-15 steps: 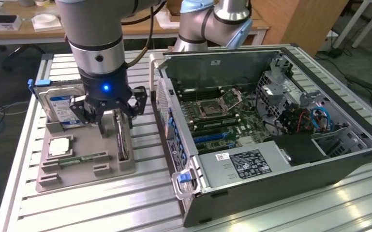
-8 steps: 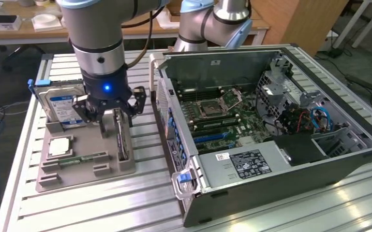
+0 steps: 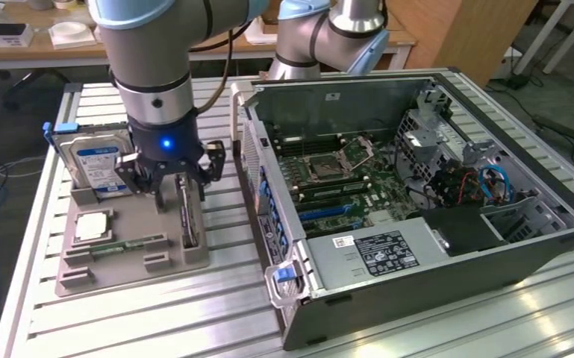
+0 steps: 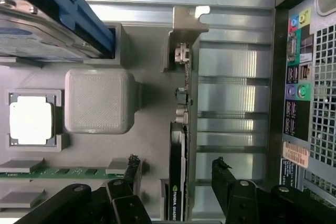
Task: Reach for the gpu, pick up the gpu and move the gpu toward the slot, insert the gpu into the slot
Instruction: 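Pick up the gpu and move the gpu toward the slot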
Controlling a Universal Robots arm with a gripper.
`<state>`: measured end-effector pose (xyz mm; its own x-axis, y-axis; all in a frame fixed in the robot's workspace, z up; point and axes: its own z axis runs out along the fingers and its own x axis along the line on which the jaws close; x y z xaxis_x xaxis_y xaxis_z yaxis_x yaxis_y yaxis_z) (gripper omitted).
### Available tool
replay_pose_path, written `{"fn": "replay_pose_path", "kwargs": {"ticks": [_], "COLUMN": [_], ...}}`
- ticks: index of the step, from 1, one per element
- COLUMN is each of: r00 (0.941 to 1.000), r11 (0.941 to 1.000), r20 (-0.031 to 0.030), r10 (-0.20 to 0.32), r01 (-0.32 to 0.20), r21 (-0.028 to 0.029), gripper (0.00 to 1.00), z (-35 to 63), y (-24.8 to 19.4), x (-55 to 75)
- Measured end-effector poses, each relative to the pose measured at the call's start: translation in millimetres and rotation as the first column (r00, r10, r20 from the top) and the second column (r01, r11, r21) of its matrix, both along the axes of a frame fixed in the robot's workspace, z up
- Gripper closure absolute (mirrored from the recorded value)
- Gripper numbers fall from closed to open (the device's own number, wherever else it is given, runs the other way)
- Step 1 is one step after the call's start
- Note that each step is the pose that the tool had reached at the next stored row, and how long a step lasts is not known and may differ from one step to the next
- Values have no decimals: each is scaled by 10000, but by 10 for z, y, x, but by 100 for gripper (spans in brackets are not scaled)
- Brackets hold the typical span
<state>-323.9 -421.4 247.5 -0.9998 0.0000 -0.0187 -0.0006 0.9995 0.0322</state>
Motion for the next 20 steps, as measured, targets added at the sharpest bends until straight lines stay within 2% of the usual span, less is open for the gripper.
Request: {"fn": "replay_pose_path", "kwargs": {"ticks": [4,14,20], "r00": [9992,9988,9986], "r11": [9992,9988,9986], "r20": [0,1,0], "r10": [-411,-494,-524], "r01": [411,494,524], "r21": [0,0,-3], "gripper": [35,35,35], "z": [-49,-157,-158], "y": [0,0,-1], "x": [-5,-5,0]}}
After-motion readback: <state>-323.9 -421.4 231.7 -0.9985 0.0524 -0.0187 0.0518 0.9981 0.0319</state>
